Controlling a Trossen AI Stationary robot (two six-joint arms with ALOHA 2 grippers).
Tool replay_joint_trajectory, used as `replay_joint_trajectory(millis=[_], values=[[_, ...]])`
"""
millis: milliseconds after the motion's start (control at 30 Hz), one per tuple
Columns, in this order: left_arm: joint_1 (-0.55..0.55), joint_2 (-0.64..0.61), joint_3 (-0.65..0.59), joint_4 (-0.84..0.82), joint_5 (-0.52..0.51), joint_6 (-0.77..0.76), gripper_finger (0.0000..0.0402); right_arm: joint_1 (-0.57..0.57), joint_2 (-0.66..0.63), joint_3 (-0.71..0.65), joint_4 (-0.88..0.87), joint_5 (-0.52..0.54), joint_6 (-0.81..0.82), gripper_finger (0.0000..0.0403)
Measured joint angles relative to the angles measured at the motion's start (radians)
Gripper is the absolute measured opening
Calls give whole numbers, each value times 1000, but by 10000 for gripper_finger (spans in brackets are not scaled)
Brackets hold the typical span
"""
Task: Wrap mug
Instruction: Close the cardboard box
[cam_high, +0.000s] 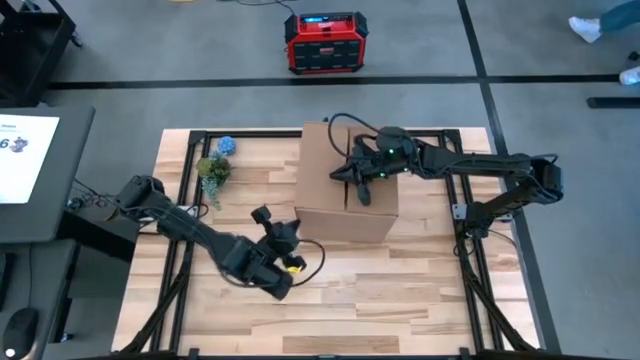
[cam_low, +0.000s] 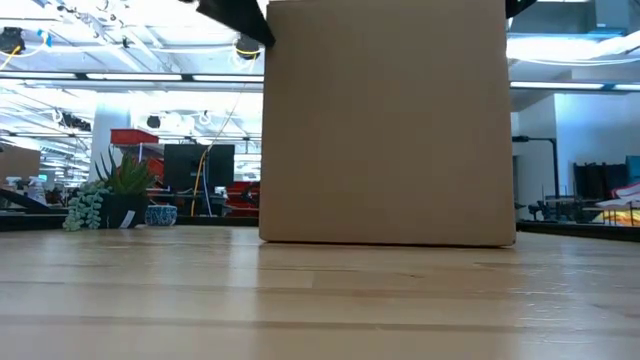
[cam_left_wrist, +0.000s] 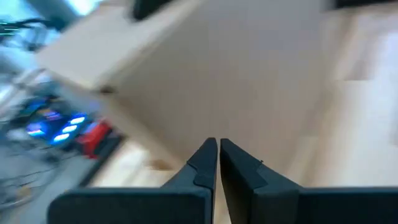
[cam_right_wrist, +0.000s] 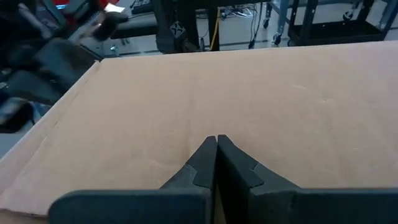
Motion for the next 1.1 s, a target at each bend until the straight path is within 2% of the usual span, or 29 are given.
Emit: replay_joint_trajectory(millis=[200, 367, 600, 767, 900, 1100], values=[[-109, 4, 0, 248, 88, 86, 0, -21, 1, -1, 11, -32, -43, 0], [-170, 5, 0, 499, 93, 229, 0, -32, 3, -3, 51, -93, -37, 0], [-209, 6, 0, 770, 93, 461, 0, -53, 4, -13, 68, -170, -35, 0], [-211, 6, 0, 846, 94, 528, 0, -58, 4, -22, 70, -196, -38, 0], [-211, 6, 0, 844, 94, 529, 0, -66, 4, -24, 67, -242, -38, 0], [-211, 6, 0, 811, 87, 515, 0, -68, 4, -24, 64, -243, -38, 0]])
